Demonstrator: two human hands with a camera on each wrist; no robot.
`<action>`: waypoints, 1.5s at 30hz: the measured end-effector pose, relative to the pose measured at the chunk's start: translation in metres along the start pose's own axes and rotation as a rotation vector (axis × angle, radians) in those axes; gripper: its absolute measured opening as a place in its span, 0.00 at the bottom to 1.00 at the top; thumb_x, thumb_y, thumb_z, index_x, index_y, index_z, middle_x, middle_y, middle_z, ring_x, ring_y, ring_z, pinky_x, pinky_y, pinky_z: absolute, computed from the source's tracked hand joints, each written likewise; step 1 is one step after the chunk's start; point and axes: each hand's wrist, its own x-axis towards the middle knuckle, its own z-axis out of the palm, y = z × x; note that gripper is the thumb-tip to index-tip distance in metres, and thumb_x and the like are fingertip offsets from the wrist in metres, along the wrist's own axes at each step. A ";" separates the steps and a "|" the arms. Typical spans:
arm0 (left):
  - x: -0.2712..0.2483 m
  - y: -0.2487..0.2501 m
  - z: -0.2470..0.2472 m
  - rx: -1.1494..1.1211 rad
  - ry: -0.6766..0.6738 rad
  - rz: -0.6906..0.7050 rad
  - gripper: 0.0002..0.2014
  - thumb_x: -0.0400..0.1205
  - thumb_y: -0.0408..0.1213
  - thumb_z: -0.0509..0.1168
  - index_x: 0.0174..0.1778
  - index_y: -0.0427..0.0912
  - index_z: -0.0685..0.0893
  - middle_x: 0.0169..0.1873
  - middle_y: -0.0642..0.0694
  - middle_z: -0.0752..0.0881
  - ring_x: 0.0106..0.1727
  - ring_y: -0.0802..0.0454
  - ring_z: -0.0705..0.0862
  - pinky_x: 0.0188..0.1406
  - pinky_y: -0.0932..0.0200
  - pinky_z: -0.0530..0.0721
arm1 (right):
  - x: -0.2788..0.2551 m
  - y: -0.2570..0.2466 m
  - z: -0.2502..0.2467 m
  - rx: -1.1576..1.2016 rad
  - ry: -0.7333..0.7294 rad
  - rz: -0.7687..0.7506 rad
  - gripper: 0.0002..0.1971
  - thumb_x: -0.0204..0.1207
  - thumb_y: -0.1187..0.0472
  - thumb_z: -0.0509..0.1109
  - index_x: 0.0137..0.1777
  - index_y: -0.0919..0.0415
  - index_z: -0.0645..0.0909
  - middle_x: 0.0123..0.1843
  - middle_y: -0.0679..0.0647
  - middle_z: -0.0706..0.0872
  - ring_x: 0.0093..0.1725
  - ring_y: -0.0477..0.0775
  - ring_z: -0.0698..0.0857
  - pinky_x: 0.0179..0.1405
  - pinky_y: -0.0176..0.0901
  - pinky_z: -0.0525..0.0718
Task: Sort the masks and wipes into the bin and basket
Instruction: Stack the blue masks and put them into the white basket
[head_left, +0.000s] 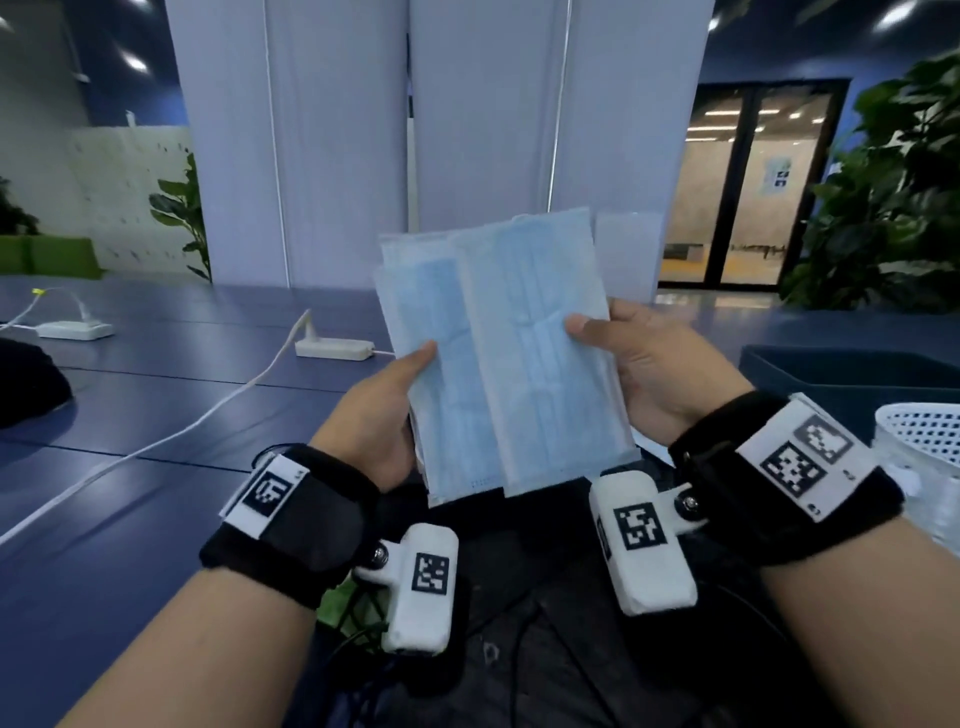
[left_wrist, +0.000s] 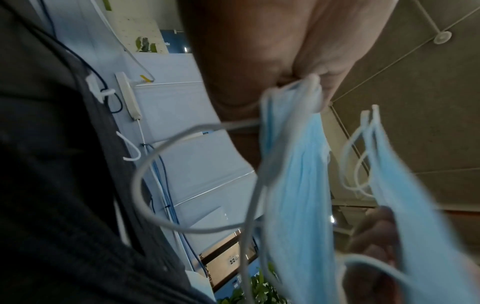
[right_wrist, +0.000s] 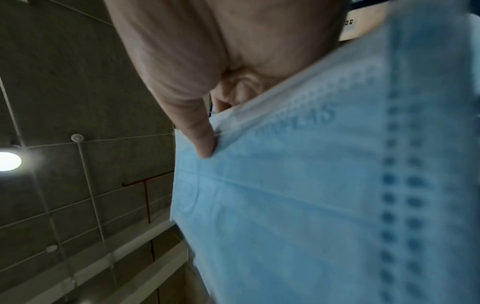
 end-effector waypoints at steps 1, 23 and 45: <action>-0.002 -0.001 0.001 0.011 -0.030 0.004 0.19 0.83 0.45 0.60 0.65 0.39 0.82 0.56 0.41 0.89 0.55 0.44 0.88 0.49 0.46 0.88 | 0.001 0.005 0.002 0.026 -0.005 0.020 0.11 0.78 0.68 0.64 0.59 0.70 0.81 0.54 0.63 0.89 0.47 0.60 0.89 0.49 0.57 0.88; -0.015 -0.014 -0.006 0.273 -0.456 0.179 0.23 0.74 0.29 0.65 0.66 0.41 0.80 0.61 0.43 0.87 0.63 0.46 0.85 0.59 0.53 0.84 | -0.004 0.036 0.019 -0.167 -0.188 -0.003 0.29 0.65 0.69 0.68 0.69 0.55 0.71 0.63 0.59 0.85 0.59 0.56 0.86 0.62 0.57 0.84; -0.026 -0.019 -0.005 0.537 -0.419 -0.010 0.17 0.69 0.35 0.70 0.54 0.47 0.87 0.52 0.47 0.91 0.56 0.50 0.88 0.59 0.52 0.83 | -0.040 -0.021 0.027 -1.474 -0.165 -0.620 0.21 0.83 0.56 0.57 0.75 0.43 0.67 0.70 0.39 0.75 0.72 0.38 0.70 0.81 0.44 0.39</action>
